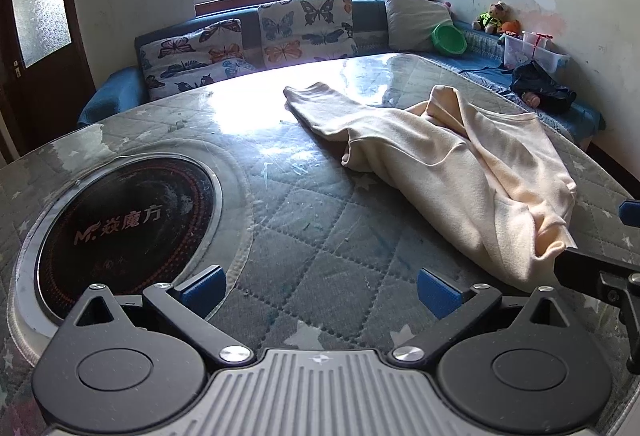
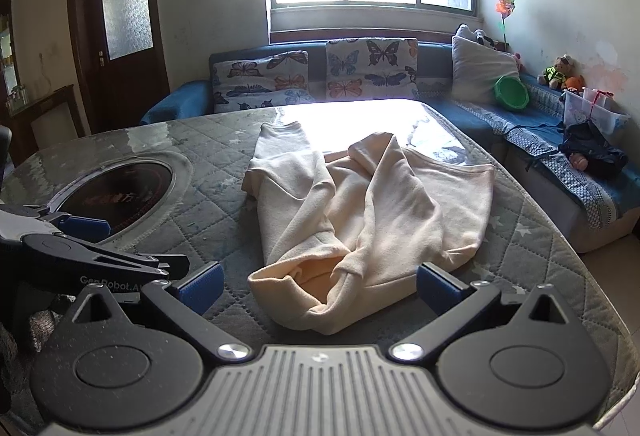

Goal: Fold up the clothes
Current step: 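Move both grippers toward the crumpled cream sweatshirt on the table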

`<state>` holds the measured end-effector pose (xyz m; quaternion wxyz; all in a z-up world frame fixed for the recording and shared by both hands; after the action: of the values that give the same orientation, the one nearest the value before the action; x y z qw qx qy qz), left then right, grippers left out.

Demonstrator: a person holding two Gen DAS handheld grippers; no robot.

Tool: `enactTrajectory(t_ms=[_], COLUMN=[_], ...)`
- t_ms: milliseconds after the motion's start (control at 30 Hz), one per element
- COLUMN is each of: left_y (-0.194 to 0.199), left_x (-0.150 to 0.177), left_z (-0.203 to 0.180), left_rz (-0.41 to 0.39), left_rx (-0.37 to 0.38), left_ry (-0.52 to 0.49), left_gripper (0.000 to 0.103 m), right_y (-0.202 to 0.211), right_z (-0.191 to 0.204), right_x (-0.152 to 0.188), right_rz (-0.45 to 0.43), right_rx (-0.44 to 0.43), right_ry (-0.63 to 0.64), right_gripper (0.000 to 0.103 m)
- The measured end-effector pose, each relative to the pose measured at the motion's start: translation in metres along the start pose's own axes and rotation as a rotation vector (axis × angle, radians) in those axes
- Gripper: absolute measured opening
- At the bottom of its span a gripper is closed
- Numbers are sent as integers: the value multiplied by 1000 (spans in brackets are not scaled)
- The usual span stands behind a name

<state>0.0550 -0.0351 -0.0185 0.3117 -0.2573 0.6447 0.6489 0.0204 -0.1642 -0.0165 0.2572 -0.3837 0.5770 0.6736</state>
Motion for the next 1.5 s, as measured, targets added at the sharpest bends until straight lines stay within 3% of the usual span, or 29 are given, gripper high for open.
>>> enactTrajectory(t_ms=[1500], left_y=[-24], left_x=[-22], left_z=[-18], left_rz=[45], left_rx=[37], left_ry=[-41], left_gripper=[103], right_y=[-21], right_z=[-16], right_x=[-6], right_rz=[56], right_rx=[-18], right_ry=[-34], right_gripper=[102])
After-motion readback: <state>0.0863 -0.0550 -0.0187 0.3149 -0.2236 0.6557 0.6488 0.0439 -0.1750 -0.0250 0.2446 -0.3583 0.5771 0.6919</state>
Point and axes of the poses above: each gripper's, at about its wrist camera, not at the fingertips, and y roughly against the way its jaws point, z to its left, x to its underside, the point moved 2 cm from there along -y, roughly the way its jaws point, and after that the axes turned 1 degree about x, right-handed, at the moved point
